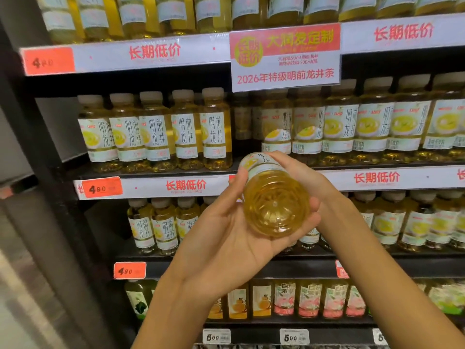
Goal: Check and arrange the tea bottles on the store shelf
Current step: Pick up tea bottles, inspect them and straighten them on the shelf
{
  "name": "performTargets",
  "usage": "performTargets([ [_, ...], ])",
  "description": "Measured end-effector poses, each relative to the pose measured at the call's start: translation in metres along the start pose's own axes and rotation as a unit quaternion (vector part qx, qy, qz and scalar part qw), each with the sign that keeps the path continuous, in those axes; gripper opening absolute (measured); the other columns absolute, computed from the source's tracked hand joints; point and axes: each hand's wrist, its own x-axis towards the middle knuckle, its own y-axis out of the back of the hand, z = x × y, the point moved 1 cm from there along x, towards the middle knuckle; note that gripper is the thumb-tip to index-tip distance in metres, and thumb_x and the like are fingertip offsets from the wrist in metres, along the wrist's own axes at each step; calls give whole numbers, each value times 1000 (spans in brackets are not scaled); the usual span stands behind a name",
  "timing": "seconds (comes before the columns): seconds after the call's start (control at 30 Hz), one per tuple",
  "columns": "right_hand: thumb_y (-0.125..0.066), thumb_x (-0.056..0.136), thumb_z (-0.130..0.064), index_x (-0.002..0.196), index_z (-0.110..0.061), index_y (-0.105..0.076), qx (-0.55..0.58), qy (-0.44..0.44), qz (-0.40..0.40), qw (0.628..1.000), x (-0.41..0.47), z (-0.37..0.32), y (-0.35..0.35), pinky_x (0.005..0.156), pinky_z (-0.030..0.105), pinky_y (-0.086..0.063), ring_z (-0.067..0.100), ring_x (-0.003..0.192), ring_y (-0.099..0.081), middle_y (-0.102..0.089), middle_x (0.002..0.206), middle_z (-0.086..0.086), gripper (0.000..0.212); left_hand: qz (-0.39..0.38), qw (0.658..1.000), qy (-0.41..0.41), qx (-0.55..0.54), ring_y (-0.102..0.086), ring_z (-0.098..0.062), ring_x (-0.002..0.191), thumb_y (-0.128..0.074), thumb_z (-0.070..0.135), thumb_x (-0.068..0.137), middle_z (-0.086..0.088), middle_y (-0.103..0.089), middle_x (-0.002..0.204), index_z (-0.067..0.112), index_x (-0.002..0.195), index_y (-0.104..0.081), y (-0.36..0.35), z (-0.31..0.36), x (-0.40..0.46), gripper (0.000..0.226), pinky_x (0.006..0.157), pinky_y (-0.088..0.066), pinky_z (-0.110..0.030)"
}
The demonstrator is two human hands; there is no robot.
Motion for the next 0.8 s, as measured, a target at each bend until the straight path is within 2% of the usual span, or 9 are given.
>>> performTargets([
  [0.07, -40, 99, -28, 84, -5, -65, 12, 13, 25, 1000, 2, -1, -4, 71, 31, -54, 20, 80, -63, -62, 80, 11, 38, 11, 1000, 2, 16, -61, -39, 111, -64, 25, 89, -25, -60, 122, -5, 123, -60, 5, -1, -1, 46, 101, -45, -52],
  [0.17, -45, 98, -25, 103, -8, -57, 20, 88, 46, 995, 4, -6, -6, 73, 36, -56, 31, 98, -60, -62, 91, 17, 21, 13, 998, -16, 54, -63, -36, 105, -77, 18, 78, -27, -60, 116, -6, 126, -57, 16, -2, 1, 57, 95, -50, -47],
  [0.27, -54, 90, -25, 109, -4, -59, 20, 170, 11, 985, 0, -13, -9, 89, 43, -54, 32, 107, -62, -66, 106, 17, 29, 12, 992, -34, 118, -67, -33, 99, -86, 23, 66, -25, -65, 111, 1, 119, -64, 30, 0, 4, 62, 87, -55, -40],
  [0.37, -55, 87, -26, 118, 0, -57, -30, 245, -22, 969, -4, -15, -11, 99, 45, -47, 29, 115, -60, -66, 119, 15, 40, 41, 970, -53, 232, -67, -28, 104, -88, 35, 61, -19, -68, 114, 12, 111, -72, 43, 7, 2, 58, 88, -54, -33],
  [0.47, -51, 90, -32, 120, -8, -59, -99, 258, -29, 960, -7, -10, -12, 99, 41, -48, 28, 120, -56, -63, 125, 11, 39, 73, 939, -83, 327, -62, -23, 115, -84, 34, 68, -12, -67, 121, 11, 121, -63, 52, 12, 2, 61, 90, -52, -26],
  [0.57, -55, 90, -34, 122, -23, -56, -195, 259, -13, 946, -11, -6, -10, 95, 42, -51, 24, 117, -60, -65, 123, 5, 34, 100, 902, -142, 395, -61, -16, 116, -78, 26, 73, -2, -68, 119, 21, 120, -62, 57, 13, 7, 49, 89, -52, -22],
  [0.67, -62, 85, -20, 127, -21, -51, -251, 304, -13, 919, -17, -9, -9, 100, 42, -47, 23, 118, -58, -65, 121, 4, 43, 124, 848, -204, 473, -62, -6, 111, -79, 25, 72, 10, -69, 115, 43, 106, -67, 60, 13, 12, 40, 85, -52, -18],
  [0.73, -66, 83, -15, 126, -21, -52, -267, 325, -44, 906, -22, -11, -9, 99, 39, -48, 22, 120, -57, -65, 121, 3, 46, 128, 804, -241, 528, -61, 0, 109, -78, 20, 75, 17, -68, 114, 44, 111, -62, 62, 14, 16, 46, 84, -49, -12],
  [0.8, -66, 79, -14, 123, -21, -53, -280, 339, -69, 896, -25, -12, -10, 93, 33, -49, 21, 119, -56, -64, 119, 2, 47, 128, 780, -262, 554, -60, 1, 111, -78, 16, 76, 18, -66, 116, 37, 123, -55, 63, 15, 22, 56, 84, -47, -9],
])
